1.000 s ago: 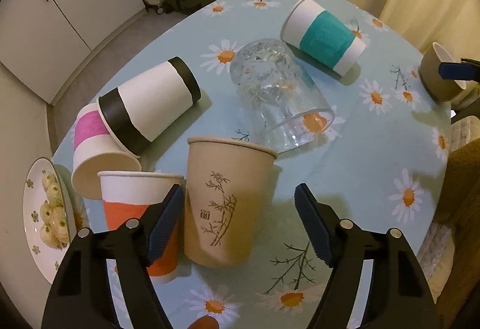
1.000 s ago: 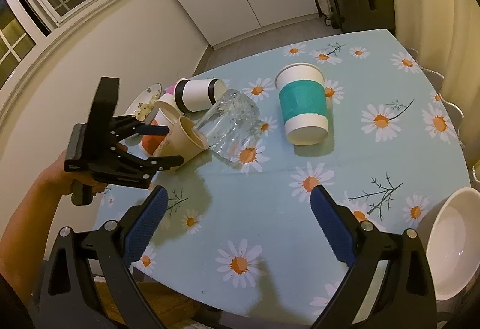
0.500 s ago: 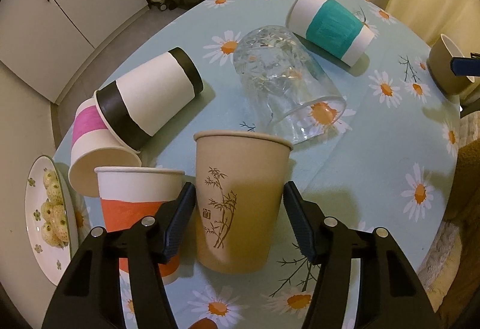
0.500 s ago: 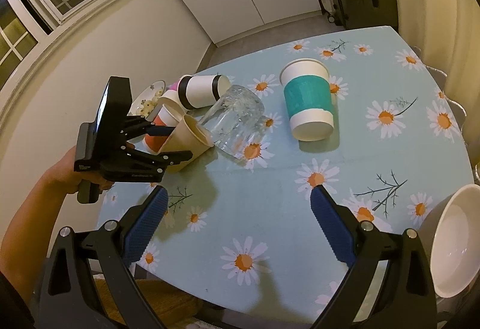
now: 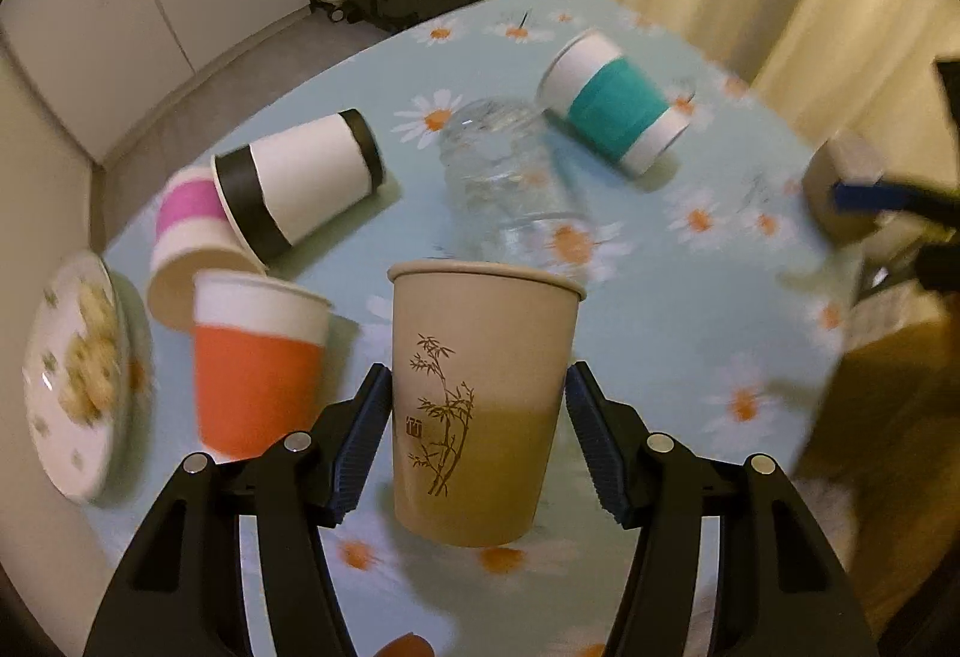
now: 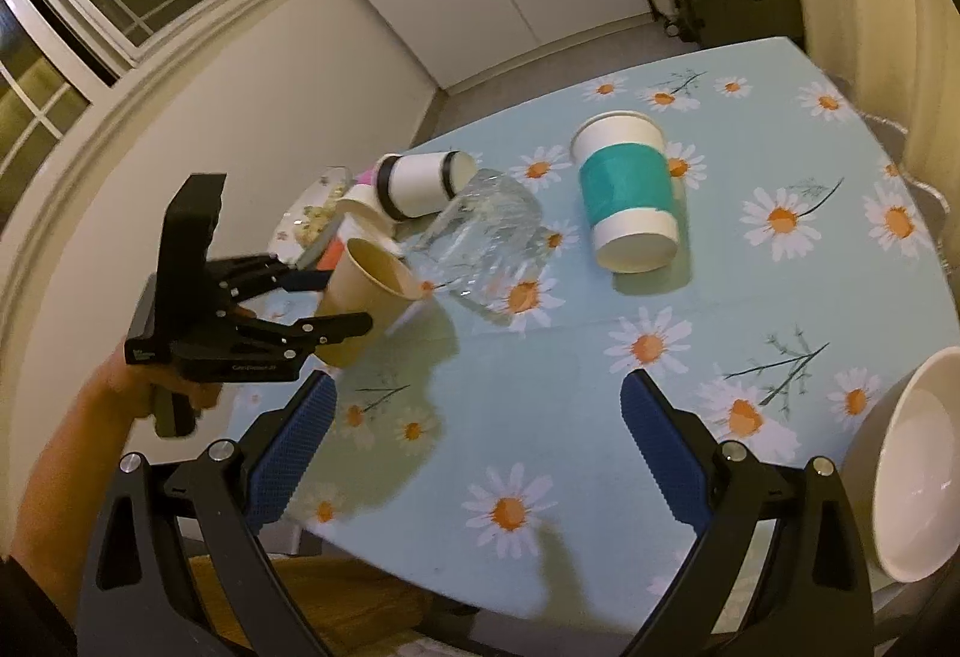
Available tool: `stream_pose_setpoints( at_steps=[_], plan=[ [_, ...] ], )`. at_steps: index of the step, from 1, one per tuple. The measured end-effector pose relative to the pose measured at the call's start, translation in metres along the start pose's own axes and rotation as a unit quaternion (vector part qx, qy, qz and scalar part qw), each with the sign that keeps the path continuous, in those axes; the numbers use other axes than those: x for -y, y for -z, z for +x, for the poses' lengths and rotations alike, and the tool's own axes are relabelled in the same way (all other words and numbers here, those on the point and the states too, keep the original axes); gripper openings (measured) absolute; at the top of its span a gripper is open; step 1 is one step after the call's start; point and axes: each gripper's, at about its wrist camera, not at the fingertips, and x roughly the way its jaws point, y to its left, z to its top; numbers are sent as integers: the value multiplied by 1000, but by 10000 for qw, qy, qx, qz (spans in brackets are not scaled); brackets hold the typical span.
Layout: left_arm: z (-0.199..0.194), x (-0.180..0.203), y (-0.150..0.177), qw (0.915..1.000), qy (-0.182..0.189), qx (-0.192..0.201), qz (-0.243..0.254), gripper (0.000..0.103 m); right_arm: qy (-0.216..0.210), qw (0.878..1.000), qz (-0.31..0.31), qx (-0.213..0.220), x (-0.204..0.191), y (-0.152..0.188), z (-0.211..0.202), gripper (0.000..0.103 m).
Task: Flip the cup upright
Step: 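Lift the tan cup with the right tool and rotate it upright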
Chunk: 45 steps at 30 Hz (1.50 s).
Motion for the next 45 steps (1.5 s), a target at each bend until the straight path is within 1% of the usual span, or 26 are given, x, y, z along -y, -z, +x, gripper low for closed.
stream_pose_setpoints(
  at_steps=[2, 5, 7, 9, 11, 12, 14, 15, 18, 21, 23, 24, 29, 33, 34, 35, 39, 43, 45],
  plan=[
    [-8, 7, 7, 9995, 181, 114, -251, 58, -156, 9999, 61, -30, -1, 3, -1, 95],
    [-17, 15, 21, 9954, 443, 266, -809, 58, -242, 9996, 123, -80, -2, 8, -1, 95],
    [-22, 22, 32, 9908, 555, 386, -1170, 58, -311, 9994, 120, -113, -5, 11, -2, 95],
    [-22, 24, 40, 9849, 582, 416, -1575, 58, -389, 9990, 154, -167, -6, 14, -1, 95],
    [-19, 23, 48, 9753, 590, 403, -2090, 58, -540, 9977, 267, -299, -4, 18, 2, 95],
    [-17, 23, 55, 9661, 606, 385, -2480, 58, -611, 9969, 341, -357, -3, 21, 4, 95],
    [-14, 24, 63, 9556, 636, 380, -2852, 58, -777, 9944, 542, -476, 1, 25, 8, 95],
    [-12, 24, 67, 9486, 632, 385, -3078, 58, -838, 9929, 611, -575, 2, 28, 12, 95],
    [-7, 25, 77, 9329, 613, 374, -3528, 58, -966, 9897, 751, -748, 4, 32, 18, 95],
    [-3, 29, 86, 9224, 566, 328, -3807, 58, -1116, 9851, 945, -909, 7, 35, 24, 95],
    [1, 33, 91, 9162, 443, 275, -3973, 58, -1130, 9842, 990, -935, 9, 36, 24, 95],
    [3, 35, 93, 9136, 458, 259, -4032, 58, -1124, 9843, 998, -929, 9, 36, 23, 95],
    [5, 41, 96, 9096, 352, 269, -4130, 59, -1103, 9839, 1044, -942, 12, 36, 22, 95],
    [4, 47, 91, 9160, 148, 276, -3999, 60, -1183, 9818, 1078, -1023, 13, 37, 24, 95],
    [4, 47, 90, 9178, 91, 277, -3959, 62, -1196, 9817, 1071, -1029, 13, 37, 24, 95],
    [4, 49, 89, 9206, 91, 256, -3896, 66, -1195, 9818, 1060, -1029, 12, 37, 24, 95],
    [2, 53, 86, 9265, 53, 250, -3755, 70, -1215, 9819, 1024, -1031, 11, 37, 24, 95],
    [-1, 53, 86, 9275, 25, 256, -3731, 71, -1220, 9816, 1023, -1056, 10, 38, 26, 95],
    [-2, 52, 87, 9265, 21, 283, -3753, 71, -1221, 9816, 1026, -1052, 10, 37, 27, 95]
  ],
)
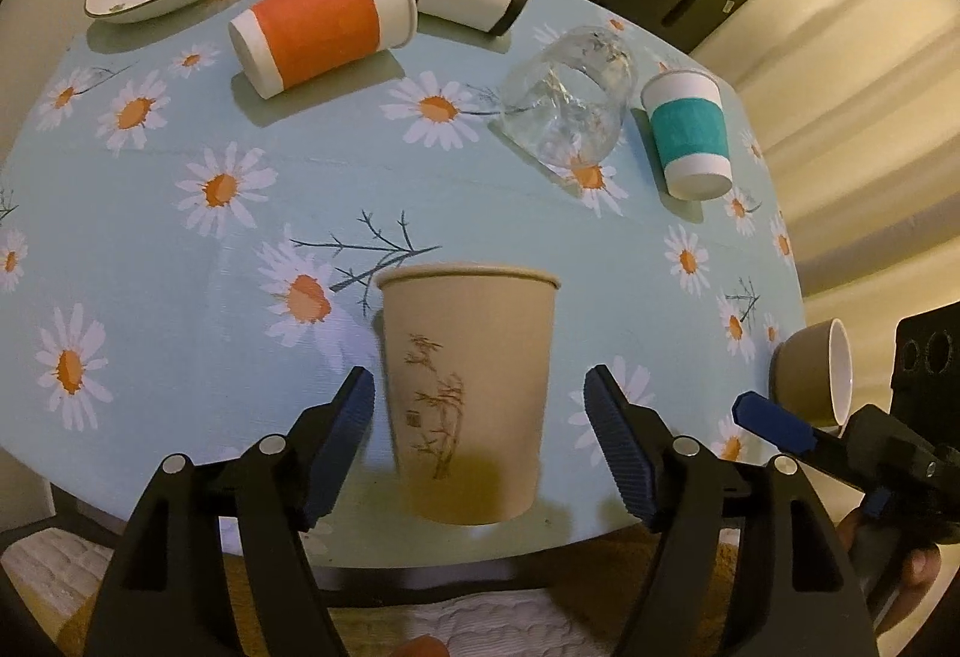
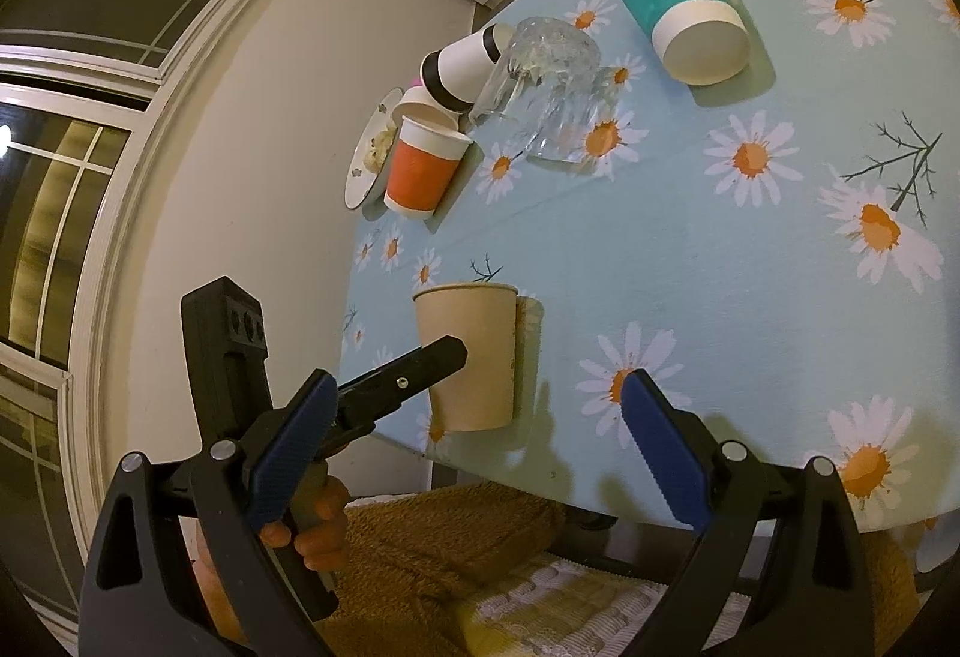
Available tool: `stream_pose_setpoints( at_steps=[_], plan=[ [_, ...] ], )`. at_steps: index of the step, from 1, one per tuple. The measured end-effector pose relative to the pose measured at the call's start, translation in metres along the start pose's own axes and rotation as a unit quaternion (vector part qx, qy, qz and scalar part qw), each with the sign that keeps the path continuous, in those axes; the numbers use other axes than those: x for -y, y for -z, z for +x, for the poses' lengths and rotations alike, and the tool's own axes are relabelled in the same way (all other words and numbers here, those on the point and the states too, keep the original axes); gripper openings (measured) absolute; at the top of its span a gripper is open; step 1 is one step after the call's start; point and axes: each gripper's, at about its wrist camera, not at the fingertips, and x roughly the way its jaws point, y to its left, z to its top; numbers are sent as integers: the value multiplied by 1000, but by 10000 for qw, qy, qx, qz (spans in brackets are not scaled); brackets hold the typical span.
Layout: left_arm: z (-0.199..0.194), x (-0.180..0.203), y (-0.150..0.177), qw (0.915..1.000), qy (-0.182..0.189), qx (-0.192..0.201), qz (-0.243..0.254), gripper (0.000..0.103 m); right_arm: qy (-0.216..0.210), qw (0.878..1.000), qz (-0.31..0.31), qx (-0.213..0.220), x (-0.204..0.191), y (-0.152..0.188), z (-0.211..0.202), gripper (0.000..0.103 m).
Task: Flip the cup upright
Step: 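Lift the tan cup with the right tool and rotate it upright, then carry the upright tan cup with the right tool toward the table center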
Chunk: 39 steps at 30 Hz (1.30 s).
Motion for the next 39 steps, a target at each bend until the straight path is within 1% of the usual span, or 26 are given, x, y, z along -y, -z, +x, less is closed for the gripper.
stream_pose_setpoints(
  at_steps=[3, 7, 14, 17, 19, 21, 25, 27, 32, 33, 34, 35, 39],
  plan=[
    [-2, -4, -1, 10000, -51, -14, -5, 71, -17, 10000, 4, -33, 0, 0, 1, 95],
    [-9, -9, -1, 10000, 29, 26, 11, 71, -32, 9999, 12, -101, -1, 0, 8, 95],
    [-28, -31, 2, 9990, 345, 176, -209, 71, 62, 9994, -58, -322, -8, -3, 30, 95],
    [-34, -43, 5, 9982, 479, 240, -256, 71, 188, 9988, -98, -433, -12, -5, 45, 95],
    [-39, -57, 10, 9970, 576, 347, -384, 71, 282, 9981, -95, -532, -13, -7, 55, 91],
    [-41, -70, 15, 9955, 687, 386, -525, 71, 408, 9972, -121, -613, -14, -9, 65, 85],
    [-44, -96, 27, 9902, 992, 493, -855, 71, 665, 9952, -174, -694, -16, -16, 78, 83],
    [-45, -103, 33, 9883, 1100, 552, -903, 71, 753, 9942, -211, -745, -17, -20, 84, 79],
    [-43, -114, 44, 9855, 1209, 728, -944, 71, 1198, 9875, -413, -936, -18, -27, 99, 72],
    [-41, -115, 46, 9843, 1285, 736, -965, 71, 1259, 9864, -428, -968, -17, -28, 101, 68],
    [-39, -114, 48, 9833, 1358, 726, -967, 71, 1319, 9850, -446, -1016, -16, -28, 103, 67],
    [-38, -114, 49, 9824, 1420, 725, -969, 71, 1343, 9845, -452, -1035, -16, -28, 104, 65],
    [-34, -109, 50, 9814, 1528, 764, -878, 71, 1358, 9845, -441, -1023, -14, -29, 104, 63]
  ],
)
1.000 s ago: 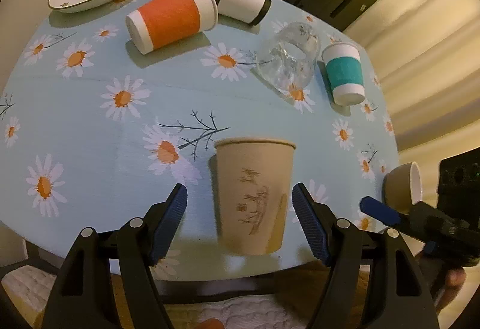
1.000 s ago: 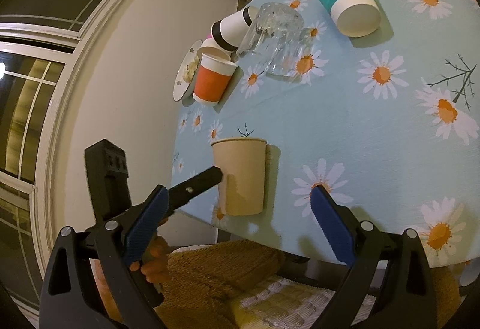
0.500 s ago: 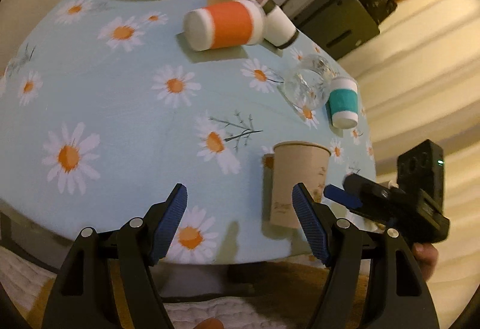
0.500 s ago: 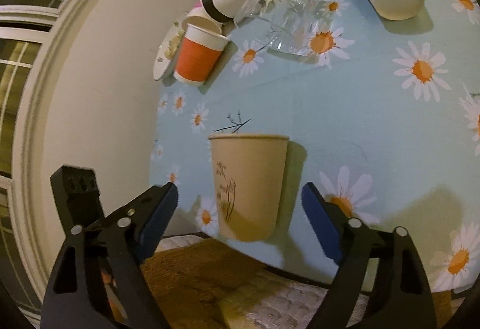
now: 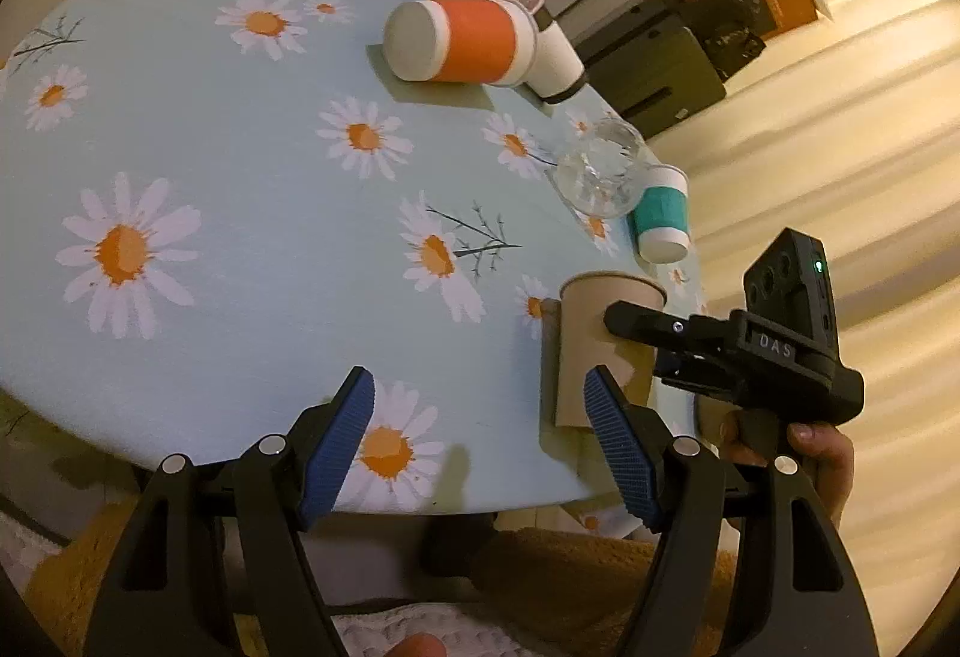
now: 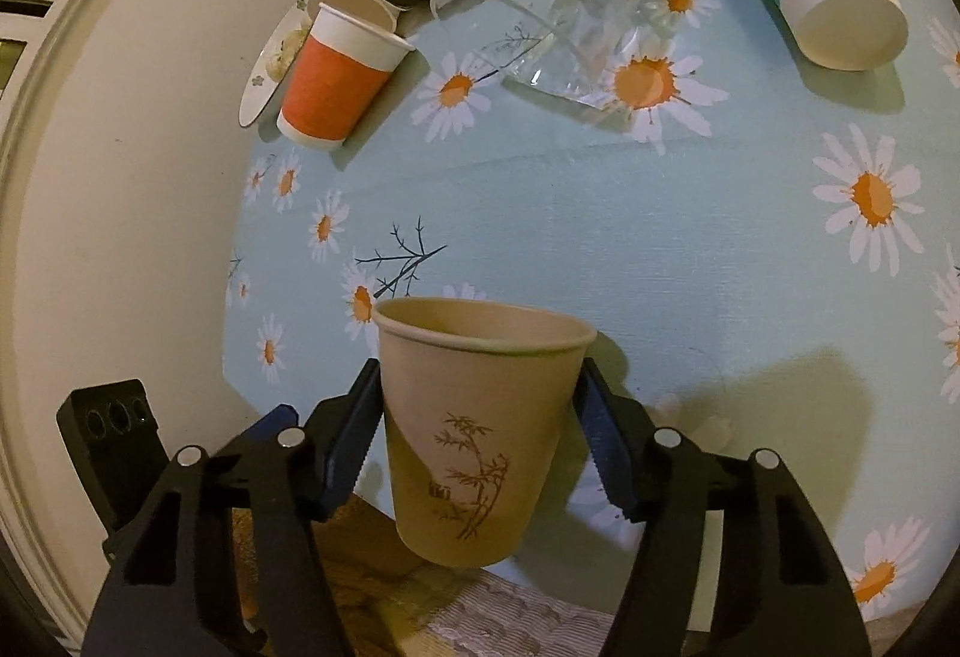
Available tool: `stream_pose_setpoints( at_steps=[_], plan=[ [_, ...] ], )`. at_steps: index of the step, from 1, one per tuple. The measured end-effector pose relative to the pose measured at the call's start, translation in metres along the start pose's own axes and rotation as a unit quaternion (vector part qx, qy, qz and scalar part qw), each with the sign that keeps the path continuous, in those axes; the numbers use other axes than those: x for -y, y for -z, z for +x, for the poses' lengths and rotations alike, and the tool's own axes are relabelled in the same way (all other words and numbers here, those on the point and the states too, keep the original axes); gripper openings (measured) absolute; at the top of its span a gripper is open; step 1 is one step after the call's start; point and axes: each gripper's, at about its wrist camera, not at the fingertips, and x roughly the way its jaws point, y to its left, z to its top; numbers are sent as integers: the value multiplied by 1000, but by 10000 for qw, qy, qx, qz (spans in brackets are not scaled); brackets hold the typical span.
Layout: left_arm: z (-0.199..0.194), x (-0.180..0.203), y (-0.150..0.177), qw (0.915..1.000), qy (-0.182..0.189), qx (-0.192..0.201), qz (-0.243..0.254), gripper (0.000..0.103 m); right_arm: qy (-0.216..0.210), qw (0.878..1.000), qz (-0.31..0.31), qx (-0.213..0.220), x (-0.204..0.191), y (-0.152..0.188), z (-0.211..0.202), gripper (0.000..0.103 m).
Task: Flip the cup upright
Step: 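Carry the upright tan cup with the right tool toward the table center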
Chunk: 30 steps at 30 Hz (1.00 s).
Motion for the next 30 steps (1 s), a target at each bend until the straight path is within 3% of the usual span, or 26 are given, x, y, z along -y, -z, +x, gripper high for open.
stream_pose_setpoints(
  at_steps=[10, 20, 24, 30],
  plan=[
    [-1, -4, -1, 9997, 237, 40, 36, 71, -99, 9999, 84, 110, 3, 5, -11, 63],
    [-13, -18, -1, 9986, 483, 178, -148, 71, -364, 9949, -263, 899, -19, 26, -41, 63],
    [-20, -26, -3, 9982, 462, 285, -247, 71, 17, 9823, -858, 1663, -45, 45, -57, 63],
    [-35, -38, -4, 9974, 358, 550, -302, 71, 550, 9394, -1781, 2877, -79, 80, -66, 63]
  ],
)
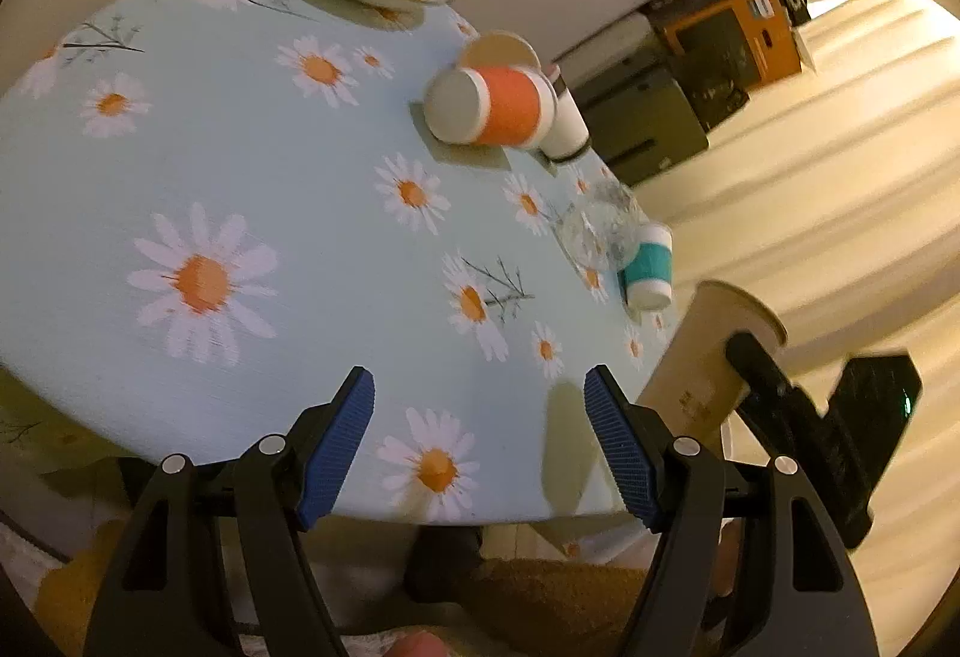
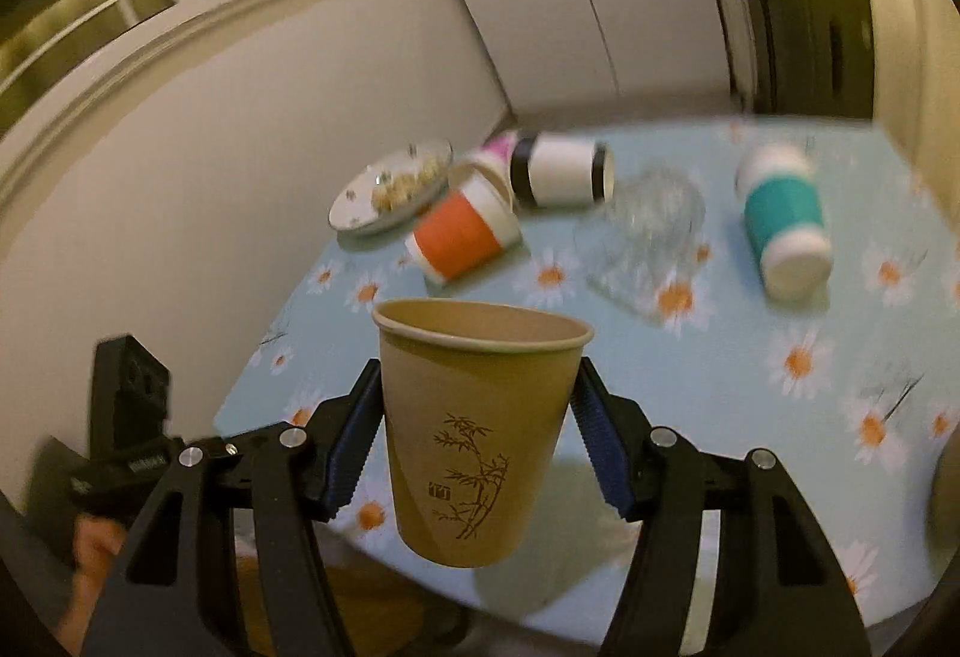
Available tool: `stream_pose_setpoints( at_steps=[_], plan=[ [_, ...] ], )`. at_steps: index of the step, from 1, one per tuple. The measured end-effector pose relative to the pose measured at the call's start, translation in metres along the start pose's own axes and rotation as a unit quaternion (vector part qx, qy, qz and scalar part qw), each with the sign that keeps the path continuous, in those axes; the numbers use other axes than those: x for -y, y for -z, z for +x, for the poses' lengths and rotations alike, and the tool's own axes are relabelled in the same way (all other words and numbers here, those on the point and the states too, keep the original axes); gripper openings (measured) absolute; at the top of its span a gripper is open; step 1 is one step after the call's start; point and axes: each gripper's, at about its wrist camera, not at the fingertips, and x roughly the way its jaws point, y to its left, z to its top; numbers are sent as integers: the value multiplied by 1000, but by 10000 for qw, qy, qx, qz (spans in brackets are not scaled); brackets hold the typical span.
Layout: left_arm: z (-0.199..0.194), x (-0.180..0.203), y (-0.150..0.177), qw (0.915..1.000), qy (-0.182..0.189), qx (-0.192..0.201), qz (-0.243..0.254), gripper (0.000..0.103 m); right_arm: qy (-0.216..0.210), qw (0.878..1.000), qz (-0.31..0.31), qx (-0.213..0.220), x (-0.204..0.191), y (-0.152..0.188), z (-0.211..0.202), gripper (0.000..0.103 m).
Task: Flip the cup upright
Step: 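Carry the upright tan cup with the right tool toward the table center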
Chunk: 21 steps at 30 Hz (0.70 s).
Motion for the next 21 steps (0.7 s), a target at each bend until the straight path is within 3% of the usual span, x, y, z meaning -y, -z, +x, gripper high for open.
stream_pose_setpoints(
  at_steps=[4, 8, 18, 21],
  plan=[
    [-7, -3, -2, 9999, 59, 131, -77, 71, 278, 9987, -187, 381, -13, 18, 1, 63],
    [-12, -3, -3, 9997, -18, 258, -45, 78, 621, 9940, -452, 778, -27, 39, 6, 63],
    [-13, -10, 0, 9993, -32, 334, -180, 79, 1390, 9718, -1040, 1598, -42, 73, 36, 62],
    [-14, -11, 0, 9990, -6, 397, -194, 90, 1500, 9683, -1068, 1688, -38, 75, 42, 62]
  ],
)
